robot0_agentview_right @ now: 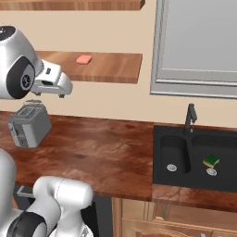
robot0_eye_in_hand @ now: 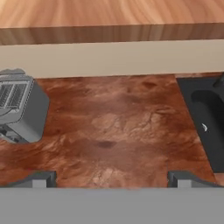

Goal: Pick up the bar soap and sponge from the sink, and place them back in the shelves.

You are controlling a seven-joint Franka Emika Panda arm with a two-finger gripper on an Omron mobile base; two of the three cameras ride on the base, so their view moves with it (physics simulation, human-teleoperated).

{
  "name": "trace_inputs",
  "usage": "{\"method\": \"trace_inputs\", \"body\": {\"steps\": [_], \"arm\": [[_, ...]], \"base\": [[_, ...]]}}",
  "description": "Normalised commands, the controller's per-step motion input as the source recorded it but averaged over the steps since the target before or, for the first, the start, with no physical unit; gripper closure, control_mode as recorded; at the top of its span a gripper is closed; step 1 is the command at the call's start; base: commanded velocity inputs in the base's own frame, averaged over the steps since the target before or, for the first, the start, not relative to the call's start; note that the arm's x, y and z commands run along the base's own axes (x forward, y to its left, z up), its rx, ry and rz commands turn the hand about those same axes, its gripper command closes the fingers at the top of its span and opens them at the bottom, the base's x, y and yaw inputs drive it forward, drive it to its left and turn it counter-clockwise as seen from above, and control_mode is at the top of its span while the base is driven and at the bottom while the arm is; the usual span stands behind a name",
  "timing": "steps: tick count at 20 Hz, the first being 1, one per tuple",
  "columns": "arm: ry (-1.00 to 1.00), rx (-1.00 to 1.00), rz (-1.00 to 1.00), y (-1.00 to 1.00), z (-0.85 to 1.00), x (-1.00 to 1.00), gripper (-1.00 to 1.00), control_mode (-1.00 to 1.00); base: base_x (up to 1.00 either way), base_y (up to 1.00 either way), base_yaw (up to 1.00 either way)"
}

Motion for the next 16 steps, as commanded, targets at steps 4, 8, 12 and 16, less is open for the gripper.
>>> {"method": "trace_inputs", "body": {"steps": [4,8,12,16], "arm": [[0.07,0.0,0.03,0.0,-0.21,-0.31,-1.0,-1.0],[0.1,0.0,0.03,0.0,-0.02,-0.12,-1.0,-1.0],[0.13,0.0,0.03,0.0,0.0,-0.01,-1.0,-1.0],[0.17,0.0,0.01,0.0,0.0,-0.01,-1.0,-1.0]], "base": [[0.0,0.0,0.0],[0.0,0.0,0.0],[0.0,0.0,0.0],[0.0,0.0,0.0]]}}
